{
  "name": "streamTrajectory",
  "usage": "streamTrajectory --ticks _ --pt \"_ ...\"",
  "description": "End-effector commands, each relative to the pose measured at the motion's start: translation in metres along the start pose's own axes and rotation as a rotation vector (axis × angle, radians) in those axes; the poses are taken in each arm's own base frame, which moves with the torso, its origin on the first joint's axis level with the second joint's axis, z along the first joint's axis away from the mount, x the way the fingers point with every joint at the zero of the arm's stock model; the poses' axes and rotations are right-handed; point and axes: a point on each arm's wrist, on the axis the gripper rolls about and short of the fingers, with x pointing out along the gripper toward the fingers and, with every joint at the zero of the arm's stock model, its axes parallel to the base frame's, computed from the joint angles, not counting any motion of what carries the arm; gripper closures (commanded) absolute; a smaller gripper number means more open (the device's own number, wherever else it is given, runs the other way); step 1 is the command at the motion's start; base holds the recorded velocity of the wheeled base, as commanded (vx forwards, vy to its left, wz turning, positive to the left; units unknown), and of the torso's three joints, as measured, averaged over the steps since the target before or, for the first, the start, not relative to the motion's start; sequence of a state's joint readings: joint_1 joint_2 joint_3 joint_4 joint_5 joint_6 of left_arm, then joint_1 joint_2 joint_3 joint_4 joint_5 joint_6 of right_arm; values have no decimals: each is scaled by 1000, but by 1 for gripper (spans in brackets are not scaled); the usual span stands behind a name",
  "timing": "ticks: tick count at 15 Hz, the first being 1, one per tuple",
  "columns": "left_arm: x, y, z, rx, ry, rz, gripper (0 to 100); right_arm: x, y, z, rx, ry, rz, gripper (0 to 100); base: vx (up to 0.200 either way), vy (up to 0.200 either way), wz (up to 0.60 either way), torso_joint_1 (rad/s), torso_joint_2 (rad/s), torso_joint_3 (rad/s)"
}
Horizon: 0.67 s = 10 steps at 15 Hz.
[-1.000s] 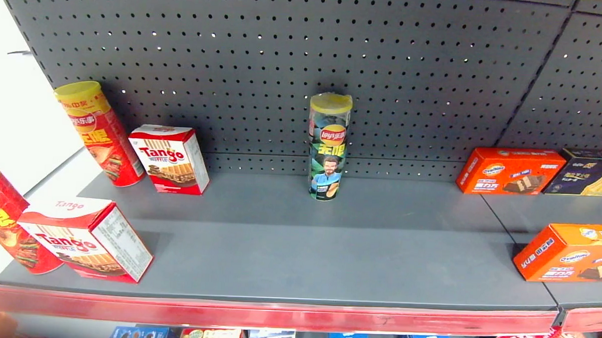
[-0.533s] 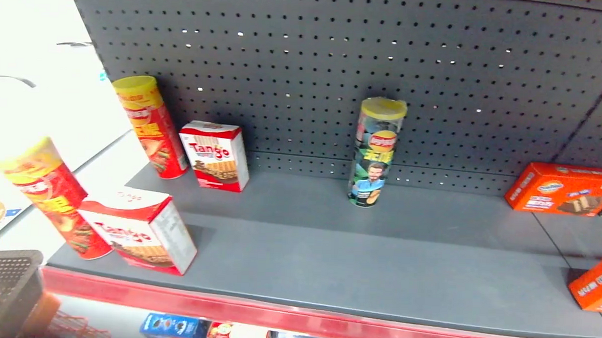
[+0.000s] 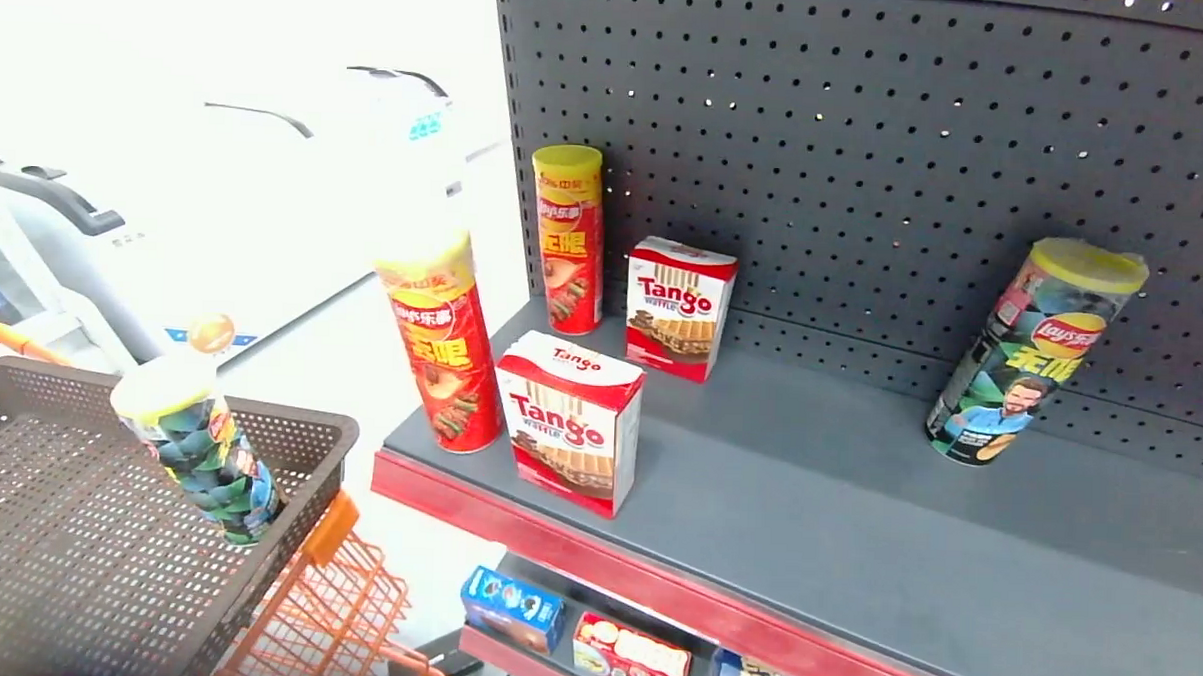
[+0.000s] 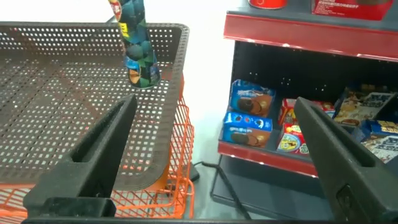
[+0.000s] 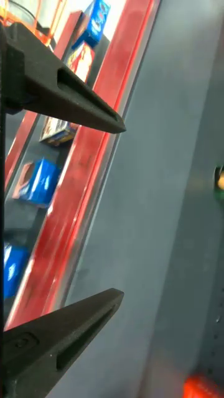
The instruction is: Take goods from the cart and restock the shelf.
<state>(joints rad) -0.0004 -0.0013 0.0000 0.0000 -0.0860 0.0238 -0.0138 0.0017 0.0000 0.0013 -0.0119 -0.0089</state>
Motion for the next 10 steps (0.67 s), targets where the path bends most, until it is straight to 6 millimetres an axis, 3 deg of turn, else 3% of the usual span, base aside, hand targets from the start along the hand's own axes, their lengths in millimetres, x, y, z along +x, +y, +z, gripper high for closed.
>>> streamTrajectory --ticks 1,8,9,10 --pt "0 0 0 1 1 -1 0 0 0 0 0 0 -2 0 0 0 0 0 0 0" --pt "0 0 0 4 1 -1 0 0 0 0 0 2 0 0 0 0 0 0 0 0" --pt "-6 0 19 20 -64 19 0 0 0 0 0 2 0 0 0 0 0 0 0 0" --pt "-8 2 55 42 -68 54 0 0 0 0 0 0 -2 0 0 0 0 0 0 0"
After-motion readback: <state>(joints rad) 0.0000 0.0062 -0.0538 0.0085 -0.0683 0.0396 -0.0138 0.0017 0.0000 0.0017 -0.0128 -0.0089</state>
